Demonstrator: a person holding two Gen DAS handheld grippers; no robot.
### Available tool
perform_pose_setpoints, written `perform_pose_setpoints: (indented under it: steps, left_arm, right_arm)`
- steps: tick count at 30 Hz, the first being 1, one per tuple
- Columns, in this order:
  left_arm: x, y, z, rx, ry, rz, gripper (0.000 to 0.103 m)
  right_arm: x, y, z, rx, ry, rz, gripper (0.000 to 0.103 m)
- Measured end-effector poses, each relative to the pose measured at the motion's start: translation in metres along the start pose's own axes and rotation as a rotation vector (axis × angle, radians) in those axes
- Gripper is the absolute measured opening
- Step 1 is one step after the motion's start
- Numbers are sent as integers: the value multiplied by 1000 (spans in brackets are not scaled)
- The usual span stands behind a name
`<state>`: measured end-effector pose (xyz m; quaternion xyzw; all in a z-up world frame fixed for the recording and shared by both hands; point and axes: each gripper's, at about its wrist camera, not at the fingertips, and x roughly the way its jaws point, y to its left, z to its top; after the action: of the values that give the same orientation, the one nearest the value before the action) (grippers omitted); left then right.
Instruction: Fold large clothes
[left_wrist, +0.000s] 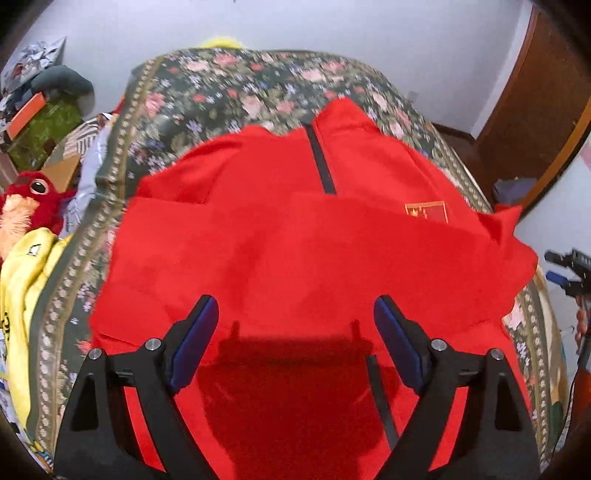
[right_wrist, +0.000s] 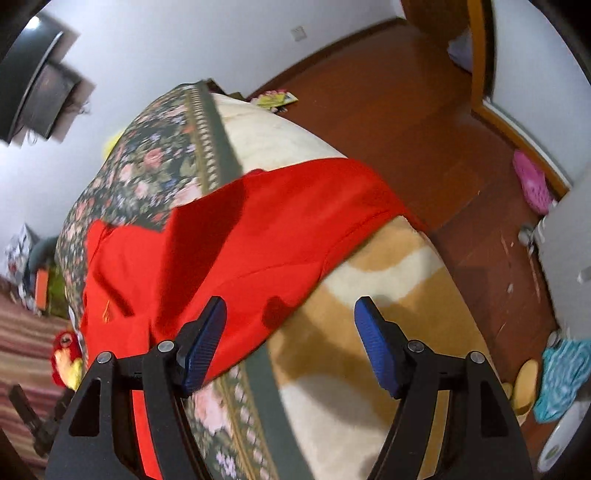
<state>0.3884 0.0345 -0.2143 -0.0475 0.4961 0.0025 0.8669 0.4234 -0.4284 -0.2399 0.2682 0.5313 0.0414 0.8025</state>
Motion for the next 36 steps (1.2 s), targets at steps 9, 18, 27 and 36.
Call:
perform_pose_setpoints:
  steps: [9,18,27,36]
  left_arm:
    - [13,-1,-11,4,25,3,86]
    - [-4,20,-26,-11,22,52,86]
    - [-34,30,-27,-43,-33,36,86]
    - [-67,27,-33,-26,-83,-16,86]
  right_arm:
    - [38,-30,31,223,-21,28,69]
    - [32,-24,36,208,-98,-90,8]
    - [-55,21,38,58,-266,-54,5]
    - [-118,152,5,-324,-374,86,5]
